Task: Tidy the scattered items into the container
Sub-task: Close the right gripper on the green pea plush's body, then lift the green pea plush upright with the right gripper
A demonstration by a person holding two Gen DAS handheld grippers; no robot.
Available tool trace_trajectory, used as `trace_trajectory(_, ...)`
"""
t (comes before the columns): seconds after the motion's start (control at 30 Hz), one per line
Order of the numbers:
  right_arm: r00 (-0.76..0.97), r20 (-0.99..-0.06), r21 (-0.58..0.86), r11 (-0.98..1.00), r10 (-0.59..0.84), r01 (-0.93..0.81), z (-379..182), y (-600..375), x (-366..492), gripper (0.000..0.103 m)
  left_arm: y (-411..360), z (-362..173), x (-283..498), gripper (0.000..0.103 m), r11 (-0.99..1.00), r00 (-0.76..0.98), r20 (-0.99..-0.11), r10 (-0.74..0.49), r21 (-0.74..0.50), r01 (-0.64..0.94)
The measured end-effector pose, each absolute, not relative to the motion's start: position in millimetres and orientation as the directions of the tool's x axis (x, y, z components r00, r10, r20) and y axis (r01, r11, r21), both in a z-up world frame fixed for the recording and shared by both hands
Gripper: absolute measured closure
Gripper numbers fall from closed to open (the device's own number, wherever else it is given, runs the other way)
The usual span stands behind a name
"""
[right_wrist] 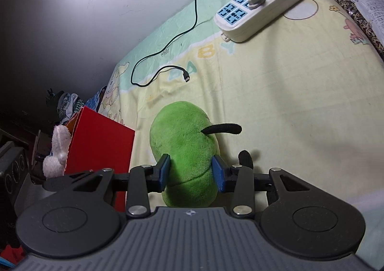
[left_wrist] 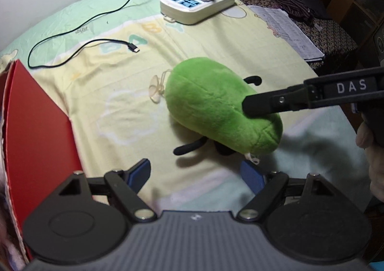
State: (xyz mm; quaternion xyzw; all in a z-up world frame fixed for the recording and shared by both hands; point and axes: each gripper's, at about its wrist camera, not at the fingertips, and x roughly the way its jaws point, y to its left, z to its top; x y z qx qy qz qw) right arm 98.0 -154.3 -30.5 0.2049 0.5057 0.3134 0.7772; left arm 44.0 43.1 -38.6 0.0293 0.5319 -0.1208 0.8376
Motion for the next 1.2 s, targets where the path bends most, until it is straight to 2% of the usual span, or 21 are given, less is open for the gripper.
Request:
trace_trajectory(0.27, 0.332, -0.695, 0.562, 0.770, 0.638, -0.302, -25.5, -165.1, 49.5, 0.059, 40.3, -39.9, 27.9, 0.030, 0.968, 0.418, -0.892, -0.173, -0.076, 0.238)
trace_trajectory(0.43, 0.422, -0.604, 0.644, 0.726, 0.676, -0.241, -18.5, -178.2, 48.2, 0.059, 45.0, -50.6, 27.0, 0.033, 0.976, 0.403, -0.901, -0.163, -0.089, 0.197)
trace_trajectory(0.57, 0.514, -0.598, 0.653, 0.746, 0.615, -0.133, -26.7, -184.9, 56.6, 0.062, 48.2, -54.6, 26.5, 0.035, 0.981, 0.394, -0.904, -0.163, -0.105, 0.164)
trace_trajectory(0.67, 0.536, -0.560, 0.739, 0.673, 0.632, -0.023, -42.3, -195.3, 63.0, 0.062, 49.1, -54.5, 25.6, 0.035, 0.983, 0.399, -0.903, -0.161, -0.110, 0.148)
trace_trajectory(0.73, 0.505, -0.571, 0.763, 0.645, 0.648, 0.036, -52.4, -194.7, 66.6, 0.063, 48.7, -52.8, 21.0, 0.035, 0.983, 0.405, -0.900, -0.161, -0.109, 0.150)
trace_trajectory(0.87, 0.468, -0.573, 0.756, 0.655, 0.673, -0.016, -45.6, -186.1, 57.7, 0.064, 46.3, -47.7, 8.6, 0.034, 0.977, 0.419, -0.893, -0.165, -0.090, 0.192)
trace_trajectory(0.97, 0.423, -0.543, 0.778, 0.624, 0.726, -0.073, -35.6, -183.6, 46.5, 0.068, 46.9, -44.7, -0.1, 0.029, 0.971, 0.424, -0.888, -0.175, -0.085, 0.222)
trace_trajectory(1.1, 0.397, -0.527, 0.784, 0.610, 0.751, -0.113, -31.8, -171.0, 42.6, 0.068, 48.6, -40.2, -1.6, 0.026, 0.972, 0.438, -0.882, -0.176, -0.085, 0.219)
trace_trajectory(1.2, 0.373, -0.482, 0.821, 0.557, 0.793, -0.123, -32.5, -157.4, 43.4, 0.068, 51.7, -38.9, -2.0, 0.026, 0.973, 0.435, -0.883, -0.177, -0.091, 0.212)
